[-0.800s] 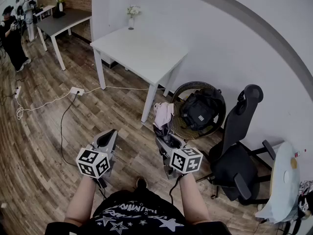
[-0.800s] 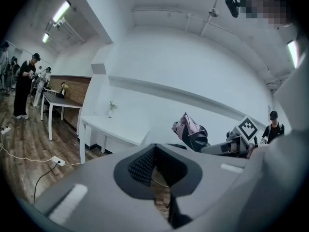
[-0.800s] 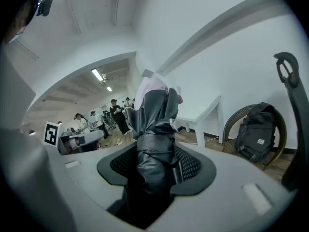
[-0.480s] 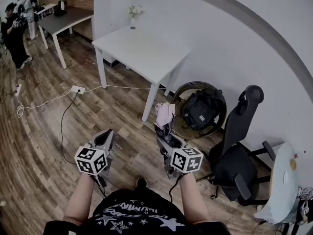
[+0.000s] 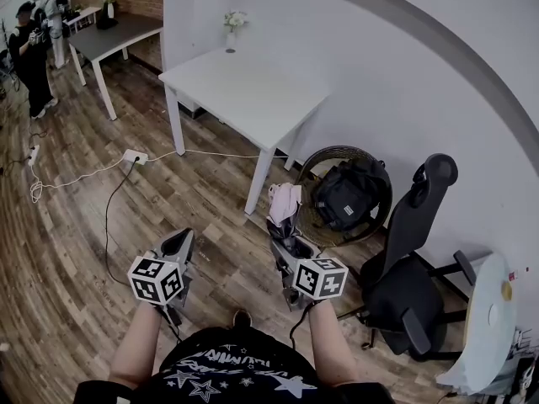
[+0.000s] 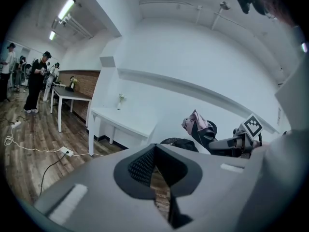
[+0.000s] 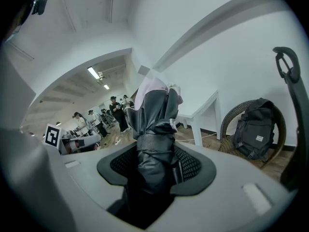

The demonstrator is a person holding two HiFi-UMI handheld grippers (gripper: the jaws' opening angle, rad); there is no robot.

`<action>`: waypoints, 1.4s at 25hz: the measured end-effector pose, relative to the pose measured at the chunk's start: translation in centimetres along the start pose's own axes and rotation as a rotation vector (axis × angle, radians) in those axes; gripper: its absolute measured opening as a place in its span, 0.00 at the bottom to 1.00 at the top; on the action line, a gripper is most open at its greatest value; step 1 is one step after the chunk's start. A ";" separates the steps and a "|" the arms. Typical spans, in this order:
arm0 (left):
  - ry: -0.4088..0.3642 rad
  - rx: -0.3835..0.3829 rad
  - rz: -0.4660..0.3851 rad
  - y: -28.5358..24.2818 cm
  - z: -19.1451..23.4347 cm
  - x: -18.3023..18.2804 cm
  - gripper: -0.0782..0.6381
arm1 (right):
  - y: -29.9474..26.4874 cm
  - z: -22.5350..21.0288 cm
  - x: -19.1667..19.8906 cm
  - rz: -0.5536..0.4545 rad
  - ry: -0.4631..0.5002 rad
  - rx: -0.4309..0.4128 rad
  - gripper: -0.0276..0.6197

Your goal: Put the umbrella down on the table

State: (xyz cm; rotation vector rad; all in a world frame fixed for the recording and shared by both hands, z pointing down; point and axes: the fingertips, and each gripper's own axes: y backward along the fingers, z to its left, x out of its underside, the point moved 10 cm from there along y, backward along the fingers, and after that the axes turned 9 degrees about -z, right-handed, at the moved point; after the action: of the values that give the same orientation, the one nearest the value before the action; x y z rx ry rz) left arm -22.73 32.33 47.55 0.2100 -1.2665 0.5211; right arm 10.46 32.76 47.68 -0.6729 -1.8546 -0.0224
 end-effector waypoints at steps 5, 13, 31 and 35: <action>-0.015 -0.015 -0.001 -2.5 -1.2 0.1 0.11 | -0.7 -3.0 -1.0 -0.007 -0.024 -0.033 0.40; -0.014 -0.038 -0.021 -4.9 -2.9 0.3 0.11 | -3.0 -6.0 -2.4 0.029 -0.004 -0.104 0.40; -0.008 0.076 0.011 -22.5 6.1 -4.3 0.11 | -16.9 -11.6 -8.1 0.041 -0.050 0.002 0.40; -0.001 0.107 0.015 -26.9 9.5 -6.6 0.11 | -21.4 -12.0 -10.5 0.036 -0.059 0.041 0.40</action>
State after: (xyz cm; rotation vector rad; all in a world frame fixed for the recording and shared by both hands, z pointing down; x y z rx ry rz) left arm -19.25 3.27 47.67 0.2906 -1.2431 0.6022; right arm 13.40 6.36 49.67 -0.6844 -1.8942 0.0590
